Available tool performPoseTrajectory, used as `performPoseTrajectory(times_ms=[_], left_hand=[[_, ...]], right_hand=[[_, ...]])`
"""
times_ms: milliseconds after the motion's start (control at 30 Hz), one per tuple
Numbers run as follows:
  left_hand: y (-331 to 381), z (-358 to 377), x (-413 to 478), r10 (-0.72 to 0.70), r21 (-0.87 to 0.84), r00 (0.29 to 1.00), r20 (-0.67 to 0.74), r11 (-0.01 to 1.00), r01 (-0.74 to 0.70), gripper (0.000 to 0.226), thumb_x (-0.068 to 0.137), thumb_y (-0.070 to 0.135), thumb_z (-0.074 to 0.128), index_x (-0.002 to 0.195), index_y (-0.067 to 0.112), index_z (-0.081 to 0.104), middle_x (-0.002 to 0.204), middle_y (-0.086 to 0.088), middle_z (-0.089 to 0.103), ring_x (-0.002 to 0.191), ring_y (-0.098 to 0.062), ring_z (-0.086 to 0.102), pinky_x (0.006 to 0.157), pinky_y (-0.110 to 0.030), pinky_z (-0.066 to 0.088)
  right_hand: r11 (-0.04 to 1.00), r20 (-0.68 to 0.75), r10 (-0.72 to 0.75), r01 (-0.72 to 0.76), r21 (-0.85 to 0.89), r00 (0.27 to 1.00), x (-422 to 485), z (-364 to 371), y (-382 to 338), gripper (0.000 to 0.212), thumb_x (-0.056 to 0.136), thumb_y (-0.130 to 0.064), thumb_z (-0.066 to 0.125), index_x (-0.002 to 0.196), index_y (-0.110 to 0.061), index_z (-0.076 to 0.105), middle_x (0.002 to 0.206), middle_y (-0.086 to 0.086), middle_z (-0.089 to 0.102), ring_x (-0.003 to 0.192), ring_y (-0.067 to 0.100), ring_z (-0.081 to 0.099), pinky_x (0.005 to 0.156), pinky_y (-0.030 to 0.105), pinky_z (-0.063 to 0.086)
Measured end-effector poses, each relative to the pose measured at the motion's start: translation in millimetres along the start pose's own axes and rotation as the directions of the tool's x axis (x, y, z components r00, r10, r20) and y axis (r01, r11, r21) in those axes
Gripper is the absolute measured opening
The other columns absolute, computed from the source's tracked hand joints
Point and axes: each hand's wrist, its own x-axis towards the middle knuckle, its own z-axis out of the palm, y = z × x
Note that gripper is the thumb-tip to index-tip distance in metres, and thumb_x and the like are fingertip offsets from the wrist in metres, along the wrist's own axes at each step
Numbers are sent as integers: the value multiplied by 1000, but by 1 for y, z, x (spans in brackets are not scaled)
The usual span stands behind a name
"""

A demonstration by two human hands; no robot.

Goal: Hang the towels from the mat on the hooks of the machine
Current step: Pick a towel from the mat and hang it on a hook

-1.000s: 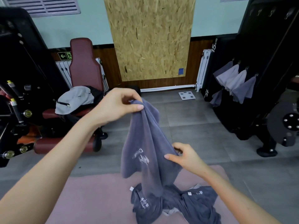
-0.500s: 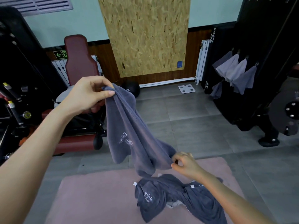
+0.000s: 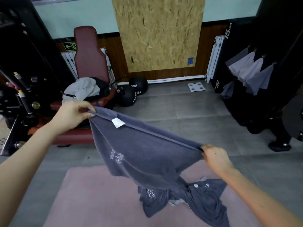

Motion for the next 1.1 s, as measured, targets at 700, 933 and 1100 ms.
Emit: performPoseTrajectory(times_ms=[700,933,1100], left_hand=[[-53,50,-31,-291,-131,955,52,946,296,29,77,-11,62,79,17,67,82,-5,69,79,-21,62,63,-1,36],[-59,64,-26,-416,-327,908,40,854,405,26,78,-14,58,84,9,68,84,-12,67,82,-23,58,68,-12,41],[-64,67,-28,-393,-250,918,59,884,395,25,79,-12,57,85,10,69,84,-7,67,82,-21,59,65,-6,39]], right_hand=[[166,185,31,-187,968,982,20,-64,45,56,40,-60,84,68,-16,64,77,-1,69,70,8,60,66,16,46],[248,264,-63,-241,938,962,17,-71,39,80,27,-57,89,89,-11,70,80,1,73,72,7,65,68,15,51],[247,233,22,-231,941,972,13,-65,36,67,28,-66,85,63,-11,70,67,4,69,63,9,61,59,13,47]])
